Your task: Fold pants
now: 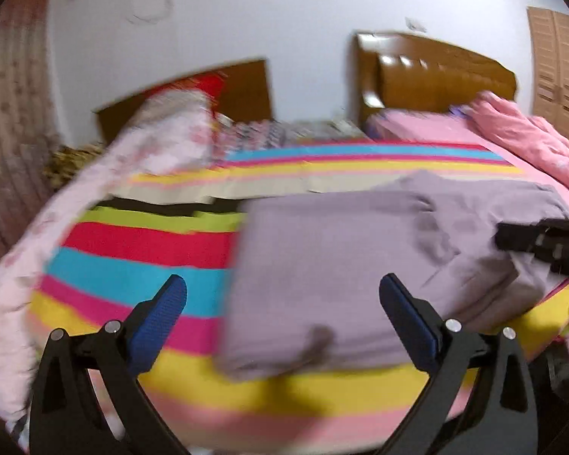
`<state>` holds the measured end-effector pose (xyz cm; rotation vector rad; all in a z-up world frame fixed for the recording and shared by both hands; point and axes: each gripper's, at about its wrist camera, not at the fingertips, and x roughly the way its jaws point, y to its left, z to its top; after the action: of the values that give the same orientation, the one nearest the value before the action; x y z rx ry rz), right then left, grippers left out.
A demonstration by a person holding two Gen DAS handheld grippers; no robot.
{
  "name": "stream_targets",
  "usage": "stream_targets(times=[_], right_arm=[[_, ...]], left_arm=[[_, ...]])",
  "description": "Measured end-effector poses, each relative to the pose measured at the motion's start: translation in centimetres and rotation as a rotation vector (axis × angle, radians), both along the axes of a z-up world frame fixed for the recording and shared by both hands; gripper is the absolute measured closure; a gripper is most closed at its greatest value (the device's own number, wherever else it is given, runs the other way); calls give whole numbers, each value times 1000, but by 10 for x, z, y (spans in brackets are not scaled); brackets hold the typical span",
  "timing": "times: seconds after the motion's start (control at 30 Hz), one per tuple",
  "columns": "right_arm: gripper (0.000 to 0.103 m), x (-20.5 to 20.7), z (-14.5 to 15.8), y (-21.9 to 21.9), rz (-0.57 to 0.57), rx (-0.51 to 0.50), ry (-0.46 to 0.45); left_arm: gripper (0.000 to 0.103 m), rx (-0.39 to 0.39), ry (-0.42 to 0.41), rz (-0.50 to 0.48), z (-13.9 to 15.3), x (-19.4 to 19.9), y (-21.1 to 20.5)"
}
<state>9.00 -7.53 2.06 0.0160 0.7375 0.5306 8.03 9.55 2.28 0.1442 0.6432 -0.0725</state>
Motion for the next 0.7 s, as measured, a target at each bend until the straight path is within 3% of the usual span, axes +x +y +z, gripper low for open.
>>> stream_targets(times=[0.07, 0.13, 0.17, 0.23, 0.3, 0.37, 0.47, 0.6, 0.67, 0.7], right_arm=[[73, 4, -16, 2, 11, -40, 62], [72, 1, -26, -12, 30, 19, 86], [72, 2, -26, -20, 29, 44, 116], [72, 5, -19, -28, 36, 54, 150], [69, 11, -4, -38, 19, 67, 115], [68, 24, 9, -40, 12, 58, 67], [65, 61, 11, -20, 39, 0, 73], [65, 96, -14, -10, 15, -85, 143], [66, 99, -17, -25, 7, 6, 163], [67, 97, -13, -39, -49, 35, 144]], left_arm=[[1, 0, 104, -32, -24, 28, -17], [1, -12, 221, -9, -51, 47, -17], [1, -61, 210, -7, -55, 47, -12], [1, -69, 228, -3, -50, 48, -8], [2, -67, 191, 5, -29, 47, -6], [2, -153, 118, -34, 1, 49, -4], [2, -114, 82, -30, 17, 72, -12], [2, -9, 174, -4, -16, 135, -17], [1, 7, 239, 19, -37, 151, -12], [1, -23, 274, 17, -49, 156, -7]])
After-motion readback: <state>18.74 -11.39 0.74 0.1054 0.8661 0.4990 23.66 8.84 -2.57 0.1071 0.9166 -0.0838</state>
